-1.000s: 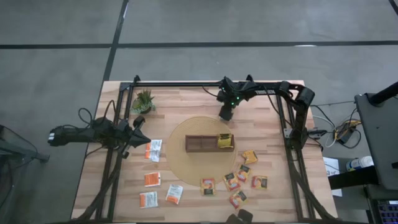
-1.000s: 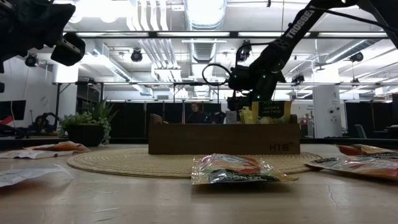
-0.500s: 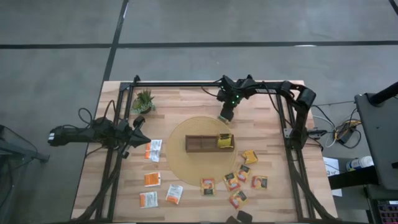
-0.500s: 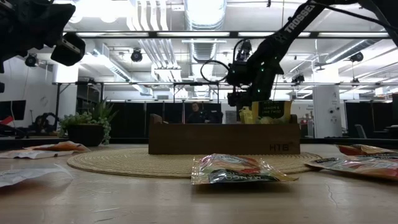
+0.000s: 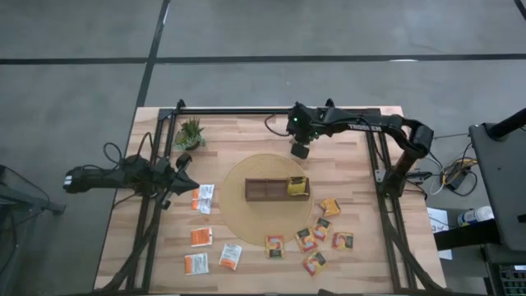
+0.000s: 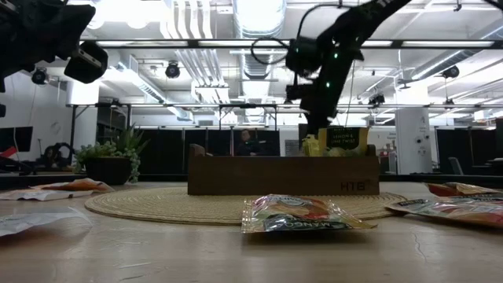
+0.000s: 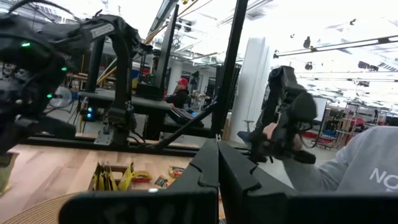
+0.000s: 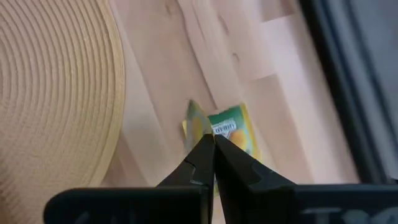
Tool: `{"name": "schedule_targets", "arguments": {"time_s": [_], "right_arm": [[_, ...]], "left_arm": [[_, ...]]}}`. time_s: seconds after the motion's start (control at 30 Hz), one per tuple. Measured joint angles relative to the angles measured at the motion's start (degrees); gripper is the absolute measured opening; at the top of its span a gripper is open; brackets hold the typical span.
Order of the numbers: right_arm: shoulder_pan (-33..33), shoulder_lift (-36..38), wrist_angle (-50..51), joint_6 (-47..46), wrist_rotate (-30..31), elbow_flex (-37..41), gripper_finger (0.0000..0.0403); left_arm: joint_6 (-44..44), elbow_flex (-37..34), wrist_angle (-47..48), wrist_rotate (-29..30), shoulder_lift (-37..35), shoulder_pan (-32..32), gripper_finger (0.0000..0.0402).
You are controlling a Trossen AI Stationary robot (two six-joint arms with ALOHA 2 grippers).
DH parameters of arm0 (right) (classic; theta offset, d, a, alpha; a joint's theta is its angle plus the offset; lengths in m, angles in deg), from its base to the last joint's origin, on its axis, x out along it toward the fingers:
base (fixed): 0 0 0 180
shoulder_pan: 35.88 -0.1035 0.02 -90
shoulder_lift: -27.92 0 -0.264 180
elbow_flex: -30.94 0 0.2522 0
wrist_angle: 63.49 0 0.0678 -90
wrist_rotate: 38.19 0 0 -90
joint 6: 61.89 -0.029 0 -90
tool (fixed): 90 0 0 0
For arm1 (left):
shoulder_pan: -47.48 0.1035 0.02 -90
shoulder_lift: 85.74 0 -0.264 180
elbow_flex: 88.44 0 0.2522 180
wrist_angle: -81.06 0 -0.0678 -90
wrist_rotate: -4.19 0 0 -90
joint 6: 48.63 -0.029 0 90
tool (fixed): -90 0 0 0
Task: Pick & Place Tea
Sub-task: Put the top yellow tea bag into the right of the wooden organizer
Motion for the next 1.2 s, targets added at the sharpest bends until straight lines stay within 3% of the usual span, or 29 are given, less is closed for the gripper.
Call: {"name": "schedule_targets", "arguments": {"time_s": [0.23,0.57,0.87,1.2], "right_arm": [[-7.97,5.99,3.67,-4.80,11.41,0.12,0.0008],[-22.50,11.57,5.71,-13.51,19.29,0.17,0.0008],[-34.40,12.37,7.09,-20.64,23.77,-0.08,0.0008],[-43.17,12.24,10.38,-26.57,27.25,-0.84,0.0008]], "left_arm": [[0.00,0.01,0.01,-0.01,-0.01,0.02,0.0000],[0.00,0.00,0.02,-0.01,0.00,0.00,0.0000],[-0.01,0.00,0.02,0.00,0.00,0.01,0.0000],[-0.01,0.01,0.02,-0.02,0.00,0.01,0.0000]]}}
